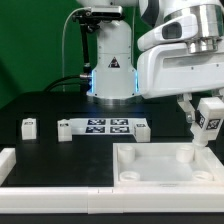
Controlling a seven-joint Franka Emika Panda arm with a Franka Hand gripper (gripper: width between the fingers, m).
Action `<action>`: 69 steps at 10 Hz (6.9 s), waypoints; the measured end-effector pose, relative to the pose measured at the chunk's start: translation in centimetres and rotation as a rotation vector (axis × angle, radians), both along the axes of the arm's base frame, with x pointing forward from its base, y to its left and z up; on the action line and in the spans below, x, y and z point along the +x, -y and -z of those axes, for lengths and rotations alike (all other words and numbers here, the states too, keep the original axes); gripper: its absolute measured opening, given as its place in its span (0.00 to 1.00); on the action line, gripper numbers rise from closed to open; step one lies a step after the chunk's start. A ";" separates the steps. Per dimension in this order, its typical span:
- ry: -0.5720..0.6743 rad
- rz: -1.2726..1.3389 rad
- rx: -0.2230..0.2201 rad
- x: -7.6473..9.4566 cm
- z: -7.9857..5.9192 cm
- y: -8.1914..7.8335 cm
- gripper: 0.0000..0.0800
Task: Assemble one leg
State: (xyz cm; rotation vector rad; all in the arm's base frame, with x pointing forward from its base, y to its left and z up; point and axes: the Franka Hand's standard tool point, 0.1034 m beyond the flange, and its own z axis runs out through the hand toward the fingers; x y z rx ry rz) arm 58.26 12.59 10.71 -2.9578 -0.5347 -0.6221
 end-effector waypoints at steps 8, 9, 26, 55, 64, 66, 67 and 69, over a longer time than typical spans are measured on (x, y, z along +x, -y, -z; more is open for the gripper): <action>0.071 -0.007 0.011 3.1 2.6 0.5 0.36; 0.076 -0.007 0.013 2.9 2.9 0.5 0.36; 0.170 0.010 0.029 2.7 4.4 0.9 0.80; -0.401 0.076 -0.025 4.7 3.2 1.5 0.39; -0.438 0.431 0.061 4.7 3.2 1.4 0.36; -0.447 0.743 0.161 4.6 3.3 1.7 0.36; -0.440 0.851 0.192 4.6 3.3 1.7 0.36; -0.464 1.095 0.253 4.5 3.3 1.8 0.36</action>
Offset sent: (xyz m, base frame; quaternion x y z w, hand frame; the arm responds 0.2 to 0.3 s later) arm 0.0325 0.0073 0.0019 0.0048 0.0108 -0.0169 0.9998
